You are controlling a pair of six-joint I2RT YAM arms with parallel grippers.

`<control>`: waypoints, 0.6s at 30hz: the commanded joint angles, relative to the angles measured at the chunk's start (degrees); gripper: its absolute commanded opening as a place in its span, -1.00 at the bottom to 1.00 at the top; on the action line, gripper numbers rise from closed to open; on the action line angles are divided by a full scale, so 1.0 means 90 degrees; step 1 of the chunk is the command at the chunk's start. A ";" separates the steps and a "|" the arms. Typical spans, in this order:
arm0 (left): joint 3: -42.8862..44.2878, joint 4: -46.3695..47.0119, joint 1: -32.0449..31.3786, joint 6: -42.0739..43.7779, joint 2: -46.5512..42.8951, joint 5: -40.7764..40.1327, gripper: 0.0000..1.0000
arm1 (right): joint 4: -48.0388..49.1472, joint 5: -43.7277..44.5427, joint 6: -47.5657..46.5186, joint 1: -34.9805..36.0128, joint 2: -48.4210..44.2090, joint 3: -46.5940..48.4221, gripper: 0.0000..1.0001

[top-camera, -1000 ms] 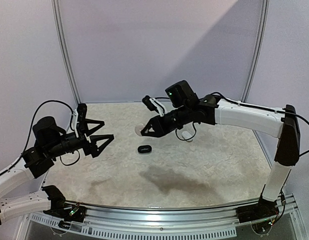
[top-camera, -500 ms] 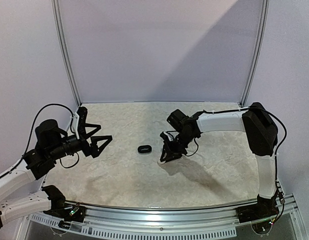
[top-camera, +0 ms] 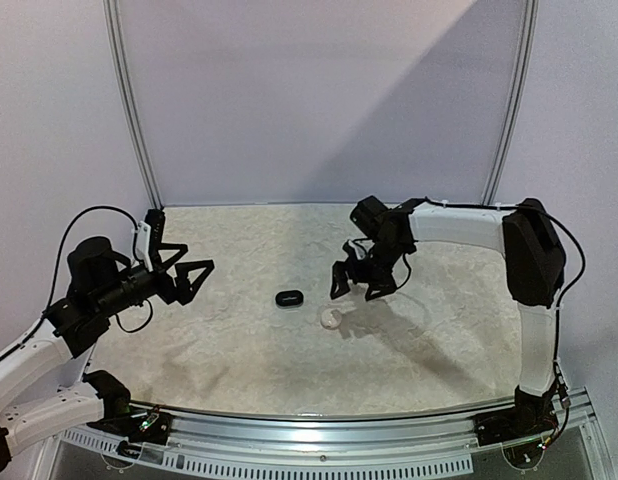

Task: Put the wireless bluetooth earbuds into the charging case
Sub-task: Place the charging case with the earbuds at the center of the board, then reset both arms

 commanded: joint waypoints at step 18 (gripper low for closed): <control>-0.0410 -0.0716 0.3491 0.0909 0.0402 -0.1218 0.98 | 0.4229 0.5788 0.0269 -0.2966 -0.5323 -0.5407 0.98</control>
